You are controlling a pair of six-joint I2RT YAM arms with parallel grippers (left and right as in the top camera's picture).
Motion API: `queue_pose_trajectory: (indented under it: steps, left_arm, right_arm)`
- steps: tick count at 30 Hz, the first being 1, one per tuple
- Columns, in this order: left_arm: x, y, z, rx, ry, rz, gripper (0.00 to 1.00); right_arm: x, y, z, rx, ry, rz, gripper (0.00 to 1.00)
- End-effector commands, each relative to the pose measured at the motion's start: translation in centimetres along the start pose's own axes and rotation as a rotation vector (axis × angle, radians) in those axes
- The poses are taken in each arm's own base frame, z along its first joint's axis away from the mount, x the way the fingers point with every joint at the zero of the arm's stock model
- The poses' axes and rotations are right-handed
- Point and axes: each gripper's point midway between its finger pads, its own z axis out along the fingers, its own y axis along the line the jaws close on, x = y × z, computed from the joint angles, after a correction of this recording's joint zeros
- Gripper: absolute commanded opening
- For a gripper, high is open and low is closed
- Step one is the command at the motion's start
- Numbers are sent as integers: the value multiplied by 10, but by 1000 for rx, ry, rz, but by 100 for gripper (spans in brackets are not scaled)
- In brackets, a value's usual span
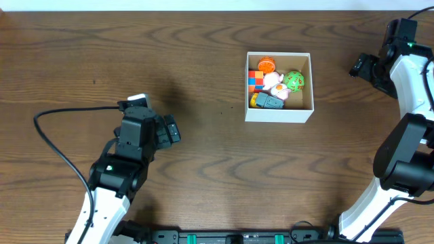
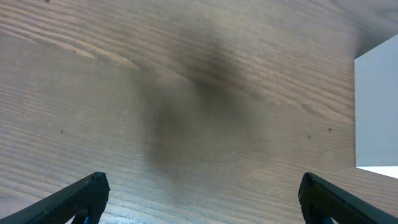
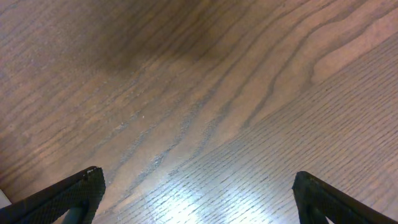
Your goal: Pack container
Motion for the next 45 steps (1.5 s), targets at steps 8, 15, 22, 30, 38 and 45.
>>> queue_pose_trajectory:
  steps: [8, 15, 22, 30, 38, 45]
  left_arm:
    - [-15, -4, 2, 14, -61, -6, 98]
    - [-12, -22, -5, 118, -51, 160, 98]
    - [-25, -19, -40, 170, -181, 216, 98]
    - [-19, 14, -50, 231, -422, 115, 98]
    - [-29, 16, -64, 307, -683, 125, 98]
    - [-31, 15, -85, 334, -805, 135, 98]
  right_arm:
    - [-1, -6, 2, 17, -3, 21, 99]
    - [-1, -6, 2, 17, -3, 21, 99]
    - [-1, -6, 2, 17, -3, 21, 99]
    - [-1, -5, 2, 16, -2, 21, 99]
    - [-1, -6, 2, 17, -3, 21, 99]
    - [-1, -6, 2, 17, -3, 21, 99]
